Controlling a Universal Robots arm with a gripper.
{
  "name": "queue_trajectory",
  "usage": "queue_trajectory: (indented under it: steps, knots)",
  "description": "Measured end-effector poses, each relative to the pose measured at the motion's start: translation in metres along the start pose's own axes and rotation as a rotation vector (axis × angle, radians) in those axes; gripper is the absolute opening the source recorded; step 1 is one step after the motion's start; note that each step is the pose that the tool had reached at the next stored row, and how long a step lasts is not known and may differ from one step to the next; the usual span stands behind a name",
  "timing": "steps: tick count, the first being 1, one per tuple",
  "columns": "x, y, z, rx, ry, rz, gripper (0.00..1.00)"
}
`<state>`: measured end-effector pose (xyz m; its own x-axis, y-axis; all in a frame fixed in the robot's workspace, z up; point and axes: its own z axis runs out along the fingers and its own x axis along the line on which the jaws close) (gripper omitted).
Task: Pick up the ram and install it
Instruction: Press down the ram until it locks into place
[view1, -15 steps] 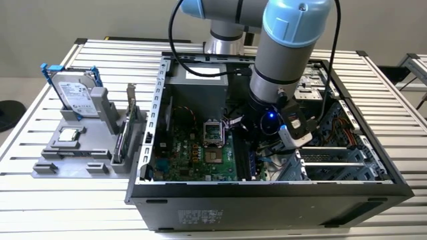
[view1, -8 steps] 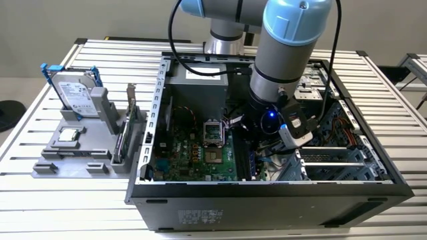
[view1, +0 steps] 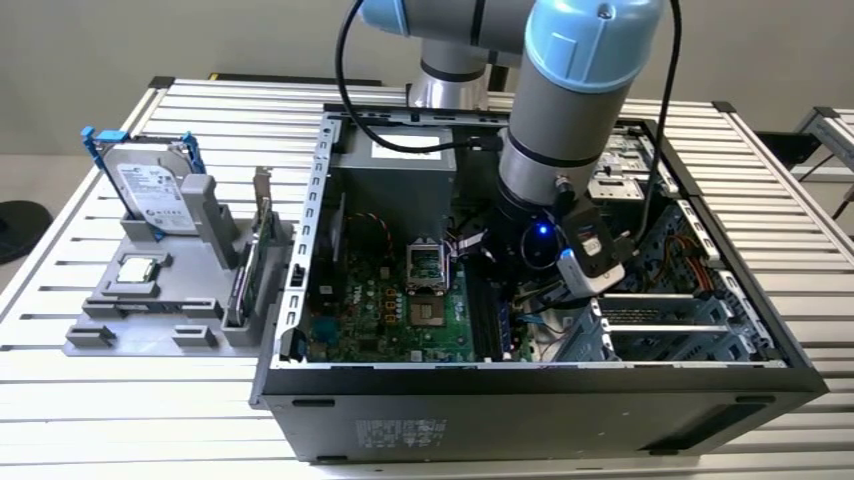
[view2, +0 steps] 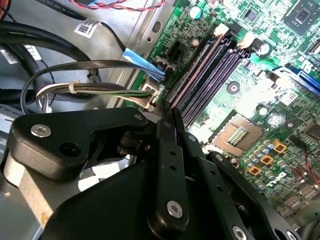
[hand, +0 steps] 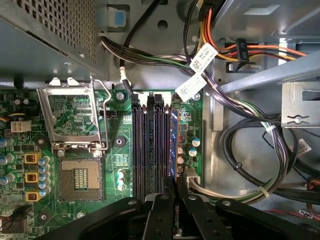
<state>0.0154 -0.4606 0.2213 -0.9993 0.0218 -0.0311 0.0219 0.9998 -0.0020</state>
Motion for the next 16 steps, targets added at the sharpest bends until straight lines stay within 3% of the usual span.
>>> queue_trajectory:
  steps: [16]
  knots:
    - [0.0009,0.0000,0.0025,0.0009,0.0006,-0.029,0.00]
